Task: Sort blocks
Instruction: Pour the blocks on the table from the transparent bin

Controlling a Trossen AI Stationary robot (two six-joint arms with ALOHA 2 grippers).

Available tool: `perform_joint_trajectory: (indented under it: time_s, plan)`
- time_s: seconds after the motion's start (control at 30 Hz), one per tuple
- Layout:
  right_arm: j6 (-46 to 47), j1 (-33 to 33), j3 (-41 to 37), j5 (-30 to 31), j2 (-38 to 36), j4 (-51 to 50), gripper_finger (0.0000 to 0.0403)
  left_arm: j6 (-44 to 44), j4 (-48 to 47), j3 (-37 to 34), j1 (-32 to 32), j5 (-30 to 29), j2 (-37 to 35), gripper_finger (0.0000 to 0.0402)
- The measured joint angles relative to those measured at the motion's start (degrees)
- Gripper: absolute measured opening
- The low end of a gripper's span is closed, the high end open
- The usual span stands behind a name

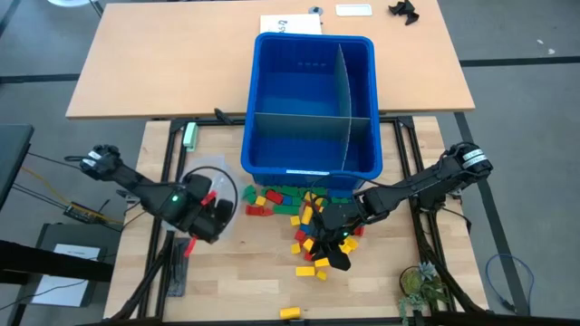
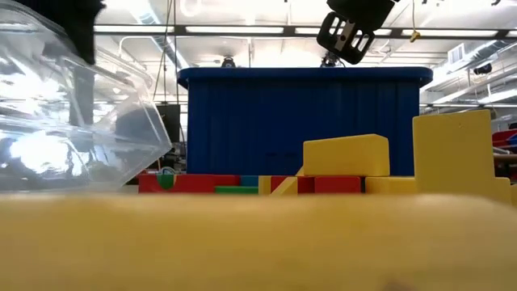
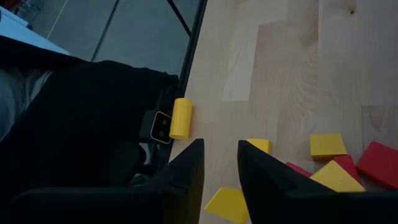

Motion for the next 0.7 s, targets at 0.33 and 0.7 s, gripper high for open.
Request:
perform_joint_trajectory:
  time_s: [0.33,0.7]
  plan:
    - [0.1,0.0,0.0,0.4,0.0,0.0,0.0099,10.7,0.6,-0.2,10.0,-11.5,0.1,0.0041]
    - [0.3,-0.3,0.0,0.6,0.0,0.0,0.0095,21.2,1.5,-0.1,21.3,-17.3,0.0,0.0042]
